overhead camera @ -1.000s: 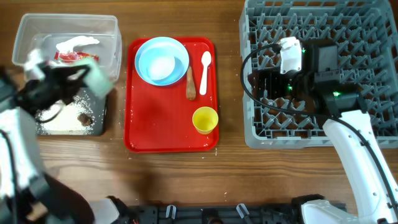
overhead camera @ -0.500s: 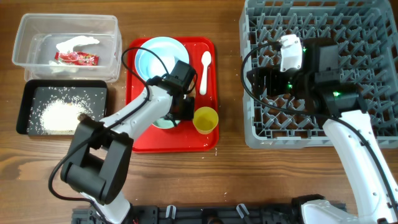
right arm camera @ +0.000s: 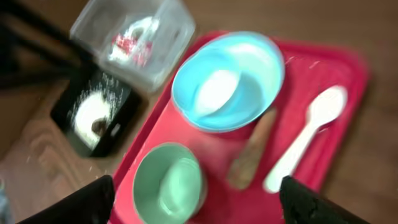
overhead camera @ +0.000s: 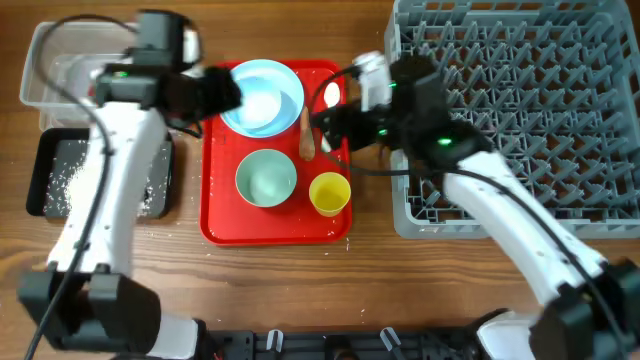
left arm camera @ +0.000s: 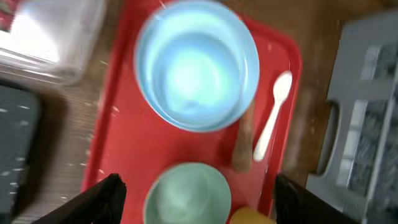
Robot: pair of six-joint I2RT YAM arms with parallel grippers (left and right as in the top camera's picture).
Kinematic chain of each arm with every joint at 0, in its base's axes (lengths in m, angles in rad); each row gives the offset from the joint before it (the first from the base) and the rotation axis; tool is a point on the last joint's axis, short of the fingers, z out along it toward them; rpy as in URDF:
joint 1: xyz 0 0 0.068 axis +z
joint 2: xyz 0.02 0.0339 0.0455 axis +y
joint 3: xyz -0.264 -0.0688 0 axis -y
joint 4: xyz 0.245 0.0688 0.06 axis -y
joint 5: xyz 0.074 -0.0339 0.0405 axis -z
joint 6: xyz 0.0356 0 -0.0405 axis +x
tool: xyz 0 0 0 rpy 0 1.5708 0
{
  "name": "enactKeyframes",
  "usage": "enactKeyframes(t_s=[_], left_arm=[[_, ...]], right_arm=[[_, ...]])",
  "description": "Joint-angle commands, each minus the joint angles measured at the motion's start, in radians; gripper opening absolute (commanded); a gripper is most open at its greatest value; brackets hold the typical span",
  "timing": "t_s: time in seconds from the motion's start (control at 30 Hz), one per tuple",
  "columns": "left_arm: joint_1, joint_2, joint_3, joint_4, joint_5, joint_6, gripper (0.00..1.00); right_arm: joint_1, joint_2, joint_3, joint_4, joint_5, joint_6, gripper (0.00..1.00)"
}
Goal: Sort waste into correct bins and load items into the dishwasher rack
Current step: 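Reach the right gripper to the small bowl on the tray, then lift the small bowl and place it in the dish rack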
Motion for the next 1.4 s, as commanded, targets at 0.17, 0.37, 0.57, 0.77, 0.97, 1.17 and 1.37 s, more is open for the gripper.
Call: enactKeyframes(t_s=[0.17,0.37,0.57,0.77,0.97,1.17,1.37], left_arm=[[0.341,-0.107,0.026,-0.077,0.008,-0.013,0.89],[0.281,-0.087,0.008,-0.101,0.000,-0.006,0.90],[0.316,-0.060,0.007,-0.112,-0.118,-0.006,1.00],[0.364,-0.060,0.007,-0.112,-0.117,-0.006,1.00],[0.364,-0.060,0.007,-0.112,-0.116,-0.010,1.00],[0.364,-0.060,0.007,-0.112,-0.116,-0.010,1.00],[0.364,-0.060,0.007,-0.112,-0.116,-0.010,1.00]], right_arm=[[0.136,0.297,0.645,-0.744,0.370,0.055,0.73],[0.177,0.438,0.644,-0.678,0.257,0.025,0.64],[0.268,0.708,0.644,-0.571,0.218,-0.107,0.53],[0.267,0.752,0.644,-0.558,0.200,-0.109,0.06],[0.195,0.465,0.705,-0.613,0.346,-0.098,0.04],[-0.109,0.265,0.683,-0.349,1.191,-0.186,0.04],[-0.190,0.639,0.683,0.264,1.421,-1.038,0.05]])
